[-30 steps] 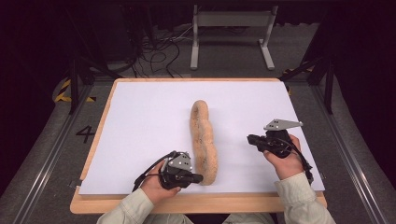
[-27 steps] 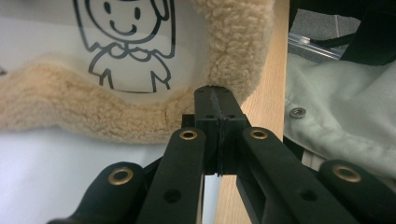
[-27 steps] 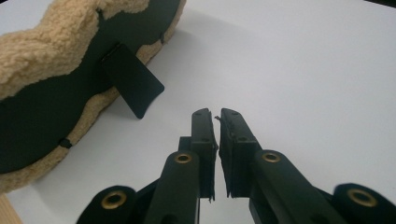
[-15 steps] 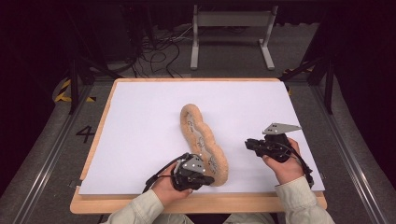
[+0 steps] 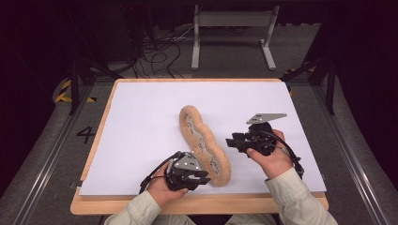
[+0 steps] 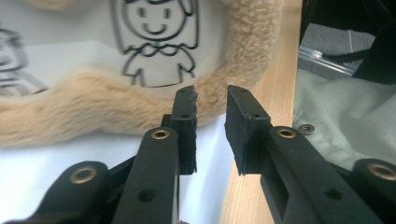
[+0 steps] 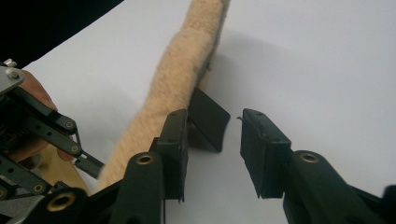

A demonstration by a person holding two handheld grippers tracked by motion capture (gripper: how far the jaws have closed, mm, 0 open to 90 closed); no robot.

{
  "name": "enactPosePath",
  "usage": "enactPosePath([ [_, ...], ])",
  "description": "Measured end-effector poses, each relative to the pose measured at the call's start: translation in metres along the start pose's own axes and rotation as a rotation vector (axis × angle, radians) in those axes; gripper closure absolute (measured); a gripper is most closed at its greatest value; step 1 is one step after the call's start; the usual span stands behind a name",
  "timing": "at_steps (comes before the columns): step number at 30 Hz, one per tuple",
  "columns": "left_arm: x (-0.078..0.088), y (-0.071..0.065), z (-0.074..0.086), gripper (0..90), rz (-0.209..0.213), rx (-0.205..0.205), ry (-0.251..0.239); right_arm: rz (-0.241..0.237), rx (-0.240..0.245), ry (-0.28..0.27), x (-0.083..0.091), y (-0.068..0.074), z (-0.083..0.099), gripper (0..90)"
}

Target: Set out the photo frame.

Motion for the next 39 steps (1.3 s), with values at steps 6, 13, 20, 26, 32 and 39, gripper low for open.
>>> enactPosePath([
  [6,0.019,0.010,0.006,74.4,-0.036,0.021,-0.022,-0.027,0.031,0.002,-0.021,0.019,-0.024,52.6],
  [13,0.041,0.026,0.014,73.0,-0.093,0.071,-0.059,-0.022,0.045,0.071,-0.050,0.025,-0.040,47.0],
  [20,0.057,0.035,0.019,73.1,-0.134,0.097,-0.079,0.012,0.036,0.186,-0.079,0.025,-0.039,46.8],
  [26,0.062,0.041,0.021,73.0,-0.148,0.115,-0.089,0.045,0.013,0.256,-0.095,0.023,-0.039,51.7],
  [32,0.065,0.044,0.022,73.6,-0.154,0.121,-0.095,0.089,0.028,0.317,-0.105,0.023,-0.035,59.0],
  [39,0.066,0.047,0.023,73.8,-0.164,0.127,-0.095,0.105,-0.015,0.334,-0.106,0.022,-0.035,63.9],
])
Point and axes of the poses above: each handheld gripper's, and its own axes: x roughly backward along the jaws, z roughly out of its underside, y roughly to its left, the point moved 8 cm from there along -x, roughly forward along the jaws, and after that the axes turned 1 degree about -y, right-handed, at the moved point
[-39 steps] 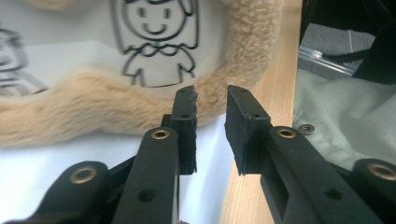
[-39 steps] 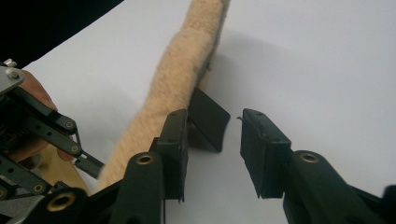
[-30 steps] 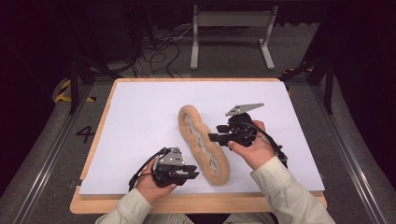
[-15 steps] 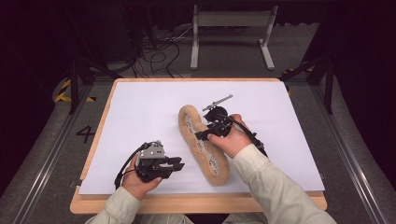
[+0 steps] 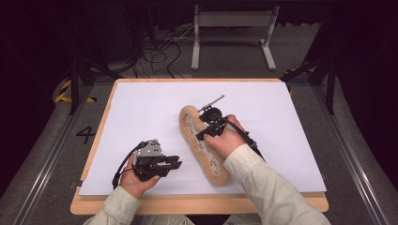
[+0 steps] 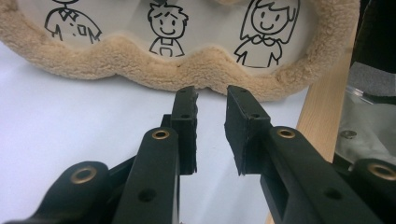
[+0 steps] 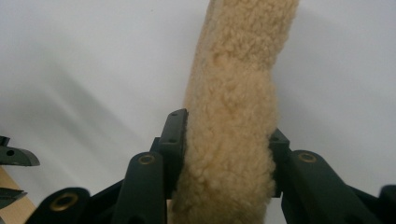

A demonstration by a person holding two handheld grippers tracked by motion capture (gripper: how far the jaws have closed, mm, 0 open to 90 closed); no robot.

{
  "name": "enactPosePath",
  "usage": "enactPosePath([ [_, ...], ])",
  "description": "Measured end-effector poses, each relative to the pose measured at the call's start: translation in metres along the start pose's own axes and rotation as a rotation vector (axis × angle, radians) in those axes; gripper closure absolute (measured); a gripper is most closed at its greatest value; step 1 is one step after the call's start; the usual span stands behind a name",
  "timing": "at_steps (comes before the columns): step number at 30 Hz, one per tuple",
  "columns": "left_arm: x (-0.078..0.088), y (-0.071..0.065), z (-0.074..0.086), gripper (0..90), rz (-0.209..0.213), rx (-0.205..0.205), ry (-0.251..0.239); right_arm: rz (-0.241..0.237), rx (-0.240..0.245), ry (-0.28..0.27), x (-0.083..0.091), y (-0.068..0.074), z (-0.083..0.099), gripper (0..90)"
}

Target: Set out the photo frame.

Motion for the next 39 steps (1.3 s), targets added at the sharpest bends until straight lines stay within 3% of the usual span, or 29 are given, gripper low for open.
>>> enactPosePath([
  [6,0.003,0.003,-0.001,74.6,-0.007,0.011,-0.016,-0.004,-0.055,-0.002,0.001,-0.001,-0.001,66.2],
  [13,0.007,0.008,0.000,74.8,-0.020,0.022,-0.027,-0.022,-0.040,-0.004,0.005,-0.004,-0.001,67.3],
  [22,0.016,0.019,0.004,75.0,-0.042,0.064,-0.051,-0.019,0.080,-0.023,0.029,-0.008,-0.011,67.2],
  [29,0.022,0.023,0.008,74.9,-0.061,0.083,-0.059,-0.063,0.166,-0.018,0.047,-0.009,-0.020,67.1],
  [35,0.029,0.027,0.013,74.7,-0.081,0.101,-0.067,-0.082,0.306,0.008,0.055,-0.010,-0.025,67.2],
  [39,0.032,0.028,0.018,74.7,-0.098,0.119,-0.064,-0.098,0.373,0.028,0.058,-0.011,-0.026,67.1],
])
Point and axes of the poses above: each handheld gripper's, and its own axes: x roughly backward along the jaws, z roughly out of its underside, y roughly to its left, the point moved 8 cm from there along -x, roughly forward along the jaws, and after that the axes turned 1 degree about -y, right-handed, at the moved point
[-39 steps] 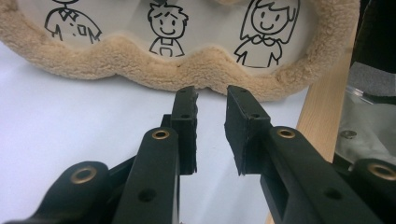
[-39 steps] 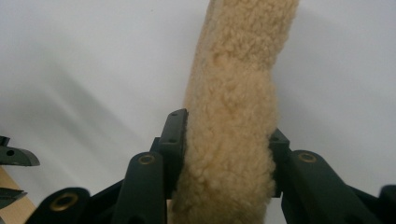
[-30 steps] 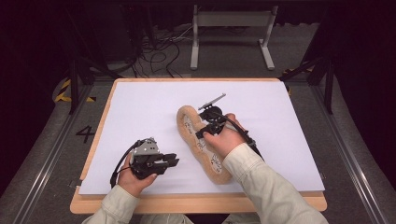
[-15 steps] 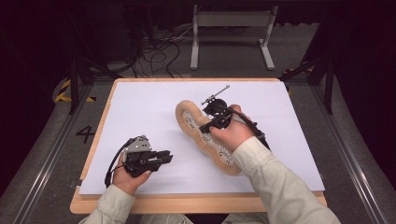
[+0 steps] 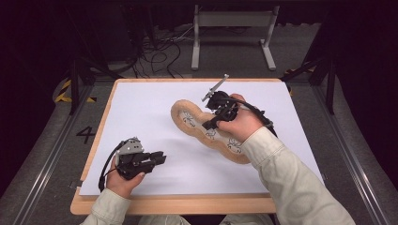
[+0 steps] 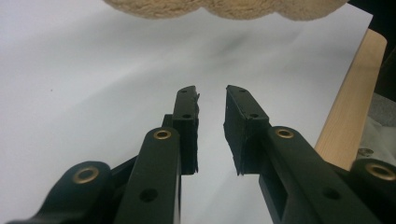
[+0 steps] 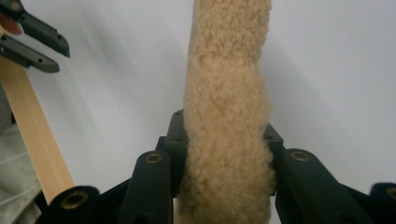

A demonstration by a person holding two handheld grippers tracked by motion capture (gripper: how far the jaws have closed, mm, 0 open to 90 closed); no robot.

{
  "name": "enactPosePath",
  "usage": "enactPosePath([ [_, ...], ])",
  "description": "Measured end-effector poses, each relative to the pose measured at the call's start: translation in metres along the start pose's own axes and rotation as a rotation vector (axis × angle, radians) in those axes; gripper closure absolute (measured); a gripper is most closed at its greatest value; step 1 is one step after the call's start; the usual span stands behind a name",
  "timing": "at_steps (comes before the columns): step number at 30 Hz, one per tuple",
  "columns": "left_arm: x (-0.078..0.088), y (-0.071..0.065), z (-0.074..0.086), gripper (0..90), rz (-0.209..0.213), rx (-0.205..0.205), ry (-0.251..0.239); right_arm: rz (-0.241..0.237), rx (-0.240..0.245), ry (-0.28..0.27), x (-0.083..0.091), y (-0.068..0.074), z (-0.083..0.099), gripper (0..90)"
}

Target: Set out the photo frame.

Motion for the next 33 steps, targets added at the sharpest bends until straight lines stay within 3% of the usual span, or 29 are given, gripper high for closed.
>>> enactPosePath([
  [18,0.005,0.003,0.008,74.1,-0.018,0.009,0.009,-0.131,0.291,0.033,0.005,-0.013,0.001,67.0],
  [33,0.004,0.006,0.007,73.9,-0.015,0.018,0.005,-0.259,0.436,-0.014,-0.005,-0.006,0.003,67.0],
])
Point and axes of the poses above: each handheld gripper's, and its own axes: x roughly backward along the jaws, z roughly out of its underside, y roughly to its left, the point moved 8 cm from there along -x, roughly forward along the jaws, and after that the axes turned 1 degree about -y, right-handed, at the moved point
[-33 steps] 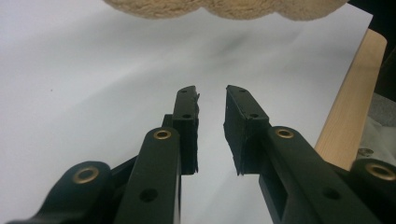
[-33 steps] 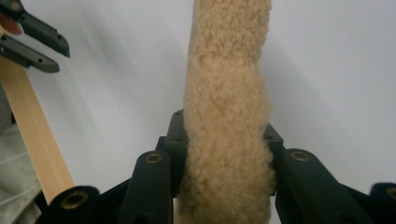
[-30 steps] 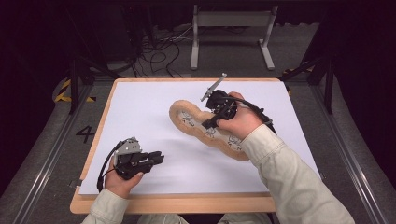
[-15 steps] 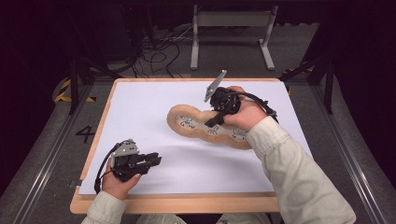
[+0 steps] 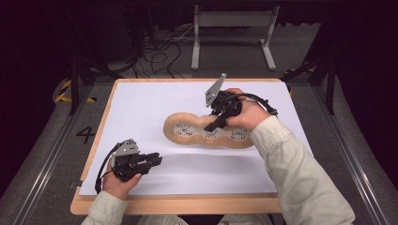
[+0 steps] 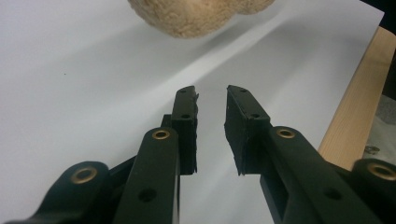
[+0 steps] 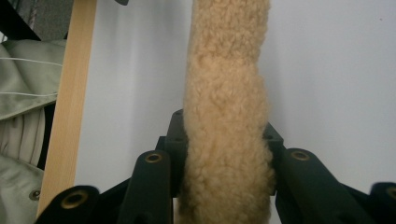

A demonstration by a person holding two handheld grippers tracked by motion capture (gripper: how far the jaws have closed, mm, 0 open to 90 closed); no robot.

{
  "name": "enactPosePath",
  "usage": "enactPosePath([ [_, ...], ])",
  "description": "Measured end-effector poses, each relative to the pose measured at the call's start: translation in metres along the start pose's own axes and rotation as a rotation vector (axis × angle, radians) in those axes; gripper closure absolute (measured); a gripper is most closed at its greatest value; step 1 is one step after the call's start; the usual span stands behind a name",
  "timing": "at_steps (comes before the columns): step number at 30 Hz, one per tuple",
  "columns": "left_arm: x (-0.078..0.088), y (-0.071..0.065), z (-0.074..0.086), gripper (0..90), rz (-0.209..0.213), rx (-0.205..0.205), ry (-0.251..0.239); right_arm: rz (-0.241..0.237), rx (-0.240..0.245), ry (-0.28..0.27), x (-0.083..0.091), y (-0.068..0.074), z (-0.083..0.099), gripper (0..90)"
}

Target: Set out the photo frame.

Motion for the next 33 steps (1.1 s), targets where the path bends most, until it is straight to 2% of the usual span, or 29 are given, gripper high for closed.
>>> enactPosePath([
  [9,-0.001,0.002,0.000,74.1,0.002,0.001,0.003,-0.041,0.019,-0.008,-0.015,0.001,0.005,67.1],
  [16,-0.001,0.002,0.000,74.0,-0.001,0.002,0.001,-0.057,0.025,0.006,-0.026,-0.001,0.010,67.0],
  [17,-0.001,0.002,0.000,74.0,-0.001,0.002,0.002,-0.063,0.011,0.012,-0.029,0.000,0.012,67.0],
  [21,-0.001,0.002,0.000,74.0,-0.005,-0.001,0.006,-0.068,0.016,0.013,-0.034,-0.002,0.016,67.0],
  [22,-0.001,0.002,0.000,74.1,-0.007,-0.003,0.007,-0.070,0.003,0.018,-0.035,-0.001,0.017,67.0],
  [33,-0.003,0.002,0.001,74.0,-0.010,0.003,0.014,-0.101,-0.012,0.027,-0.044,-0.001,0.025,66.9],
])
Point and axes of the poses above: each handheld gripper's, and its own axes: x roughly backward along the jaws, z roughly out of its underside, y roughly to its left, the point moved 8 cm from there along -x, roughly forward along the jaws, and after that the axes turned 1 degree about -y, right-handed, at the moved point
